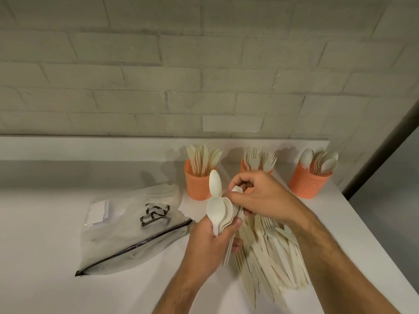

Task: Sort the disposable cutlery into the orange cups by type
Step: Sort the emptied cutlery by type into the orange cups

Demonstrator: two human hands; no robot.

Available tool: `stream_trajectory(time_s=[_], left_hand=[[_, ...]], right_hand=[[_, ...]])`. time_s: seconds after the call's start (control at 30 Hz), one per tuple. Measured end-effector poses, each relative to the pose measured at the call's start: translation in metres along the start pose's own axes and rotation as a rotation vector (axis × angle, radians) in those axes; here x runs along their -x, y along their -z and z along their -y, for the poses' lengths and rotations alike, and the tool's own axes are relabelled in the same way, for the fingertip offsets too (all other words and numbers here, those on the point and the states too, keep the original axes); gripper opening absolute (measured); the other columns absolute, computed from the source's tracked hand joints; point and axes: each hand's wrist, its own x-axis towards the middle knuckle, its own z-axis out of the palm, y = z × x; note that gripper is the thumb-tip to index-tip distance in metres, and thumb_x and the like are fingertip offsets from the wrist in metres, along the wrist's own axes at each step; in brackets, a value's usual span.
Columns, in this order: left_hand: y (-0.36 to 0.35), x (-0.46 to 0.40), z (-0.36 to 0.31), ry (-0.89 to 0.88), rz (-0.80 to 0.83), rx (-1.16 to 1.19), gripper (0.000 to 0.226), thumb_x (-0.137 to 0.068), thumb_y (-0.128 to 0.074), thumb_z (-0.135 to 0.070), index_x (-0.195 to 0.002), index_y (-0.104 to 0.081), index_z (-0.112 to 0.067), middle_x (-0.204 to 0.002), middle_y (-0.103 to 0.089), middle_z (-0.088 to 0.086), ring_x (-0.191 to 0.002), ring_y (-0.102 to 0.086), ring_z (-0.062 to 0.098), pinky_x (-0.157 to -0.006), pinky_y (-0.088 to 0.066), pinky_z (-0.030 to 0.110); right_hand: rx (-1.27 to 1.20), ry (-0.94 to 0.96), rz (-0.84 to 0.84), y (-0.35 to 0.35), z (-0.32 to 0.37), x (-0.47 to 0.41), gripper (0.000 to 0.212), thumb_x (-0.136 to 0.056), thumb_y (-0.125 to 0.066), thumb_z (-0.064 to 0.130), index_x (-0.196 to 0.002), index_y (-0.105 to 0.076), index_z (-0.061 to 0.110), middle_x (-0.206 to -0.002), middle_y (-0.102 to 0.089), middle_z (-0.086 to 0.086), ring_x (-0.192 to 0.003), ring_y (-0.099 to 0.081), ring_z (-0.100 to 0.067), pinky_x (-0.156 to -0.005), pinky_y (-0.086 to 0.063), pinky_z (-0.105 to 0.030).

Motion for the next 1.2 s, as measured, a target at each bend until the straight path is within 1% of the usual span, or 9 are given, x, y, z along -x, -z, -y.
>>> stream_trajectory(time_s=[0.17, 0.37, 0.6, 0.67, 0.77, 0.83, 0.93, 1.03, 1.2], left_hand=[[0.002, 0.002, -0.001, -0.003, 0.050, 0.100, 0.019, -0.088, -0.068, -0.022, -0.104, -0.065, -0.011, -0.093, -0.073, 0.011, -0.074, -0.073, 0.035, -0.069, -0.061, 0.048], [0.007, 0.003, -0.001, 0.073, 0.211, 0.138, 0.039, -0.080, -0.070, -0.029, -0.116, -0.062, -0.015, -0.095, -0.073, 0.015, -0.080, -0.072, 0.041, -0.073, -0.061, 0.048], [0.004, -0.005, 0.006, -0.069, -0.005, -0.110, 0.013, -0.087, -0.073, -0.022, -0.099, -0.069, -0.021, -0.082, -0.073, 0.003, -0.073, -0.072, 0.023, -0.061, -0.059, 0.031], [0.003, -0.007, 0.011, -0.068, -0.050, -0.175, 0.016, -0.085, -0.074, -0.028, -0.100, -0.069, -0.023, -0.081, -0.074, -0.002, -0.074, -0.072, 0.019, -0.067, -0.061, 0.037], [0.003, -0.007, 0.012, -0.065, -0.027, -0.161, 0.017, -0.084, -0.076, -0.027, -0.099, -0.069, -0.023, -0.081, -0.072, 0.002, -0.074, -0.072, 0.022, -0.071, -0.061, 0.043], [0.005, -0.004, 0.008, -0.057, 0.021, -0.132, 0.017, -0.083, -0.077, -0.022, -0.098, -0.068, -0.020, -0.081, -0.072, 0.008, -0.072, -0.072, 0.025, -0.065, -0.060, 0.033], [0.005, -0.001, 0.003, -0.049, 0.105, -0.086, 0.020, -0.084, -0.075, -0.017, -0.101, -0.064, -0.015, -0.083, -0.071, 0.015, -0.067, -0.072, 0.027, -0.054, -0.051, 0.020], [0.003, -0.001, 0.002, -0.018, 0.151, 0.009, 0.025, -0.087, -0.071, -0.011, -0.110, -0.061, -0.014, -0.087, -0.068, 0.021, -0.067, -0.069, 0.032, -0.056, -0.053, 0.023], [0.002, -0.003, 0.006, -0.027, 0.113, -0.002, 0.005, -0.093, -0.065, -0.015, -0.096, -0.061, -0.016, -0.067, -0.059, 0.005, -0.059, -0.056, 0.018, -0.057, -0.049, 0.025]], right_hand=[[-0.030, 0.010, 0.155, 0.013, 0.004, 0.002, 0.019, -0.085, -0.077, 0.031, -0.098, -0.076, 0.017, -0.073, -0.070, 0.000, -0.059, -0.062, -0.011, -0.059, -0.052, -0.024], [-0.072, 0.066, 0.269, 0.021, -0.003, 0.001, 0.023, -0.085, -0.076, 0.023, -0.107, -0.076, 0.016, -0.095, -0.075, -0.008, -0.074, -0.064, -0.024, -0.071, -0.054, -0.037], [0.134, 0.078, 0.187, 0.009, 0.004, 0.007, 0.032, -0.078, -0.080, 0.047, -0.103, -0.074, 0.028, -0.091, -0.075, 0.010, -0.079, -0.071, -0.013, -0.078, -0.060, -0.038], [0.181, 0.079, 0.136, 0.001, 0.005, 0.008, 0.040, -0.070, -0.083, 0.054, -0.099, -0.073, 0.028, -0.088, -0.074, 0.009, -0.078, -0.070, -0.008, -0.076, -0.060, -0.037], [0.210, 0.090, 0.103, -0.001, 0.002, 0.007, 0.034, -0.071, -0.087, 0.045, -0.096, -0.072, 0.026, -0.081, -0.071, 0.015, -0.070, -0.066, -0.002, -0.063, -0.056, -0.026], [0.173, 0.089, 0.148, 0.001, 0.002, 0.008, 0.027, -0.074, -0.086, 0.037, -0.095, -0.072, 0.028, -0.078, -0.067, 0.021, -0.067, -0.062, 0.002, -0.061, -0.049, -0.018], [0.109, 0.086, 0.164, 0.003, -0.001, 0.007, 0.023, -0.077, -0.084, 0.034, -0.095, -0.072, 0.027, -0.085, -0.070, 0.009, -0.074, -0.066, -0.008, -0.071, -0.058, -0.035], [0.079, 0.077, 0.148, -0.003, -0.006, 0.006, 0.021, -0.081, -0.080, 0.030, -0.098, -0.070, 0.024, -0.090, -0.072, 0.000, -0.086, -0.069, -0.022, -0.081, -0.057, -0.051], [-0.066, 0.041, 0.035, -0.015, -0.015, 0.007, 0.031, -0.082, -0.079, 0.021, -0.108, -0.063, 0.028, -0.094, -0.073, 0.010, -0.085, -0.070, -0.012, -0.082, -0.058, -0.040]])
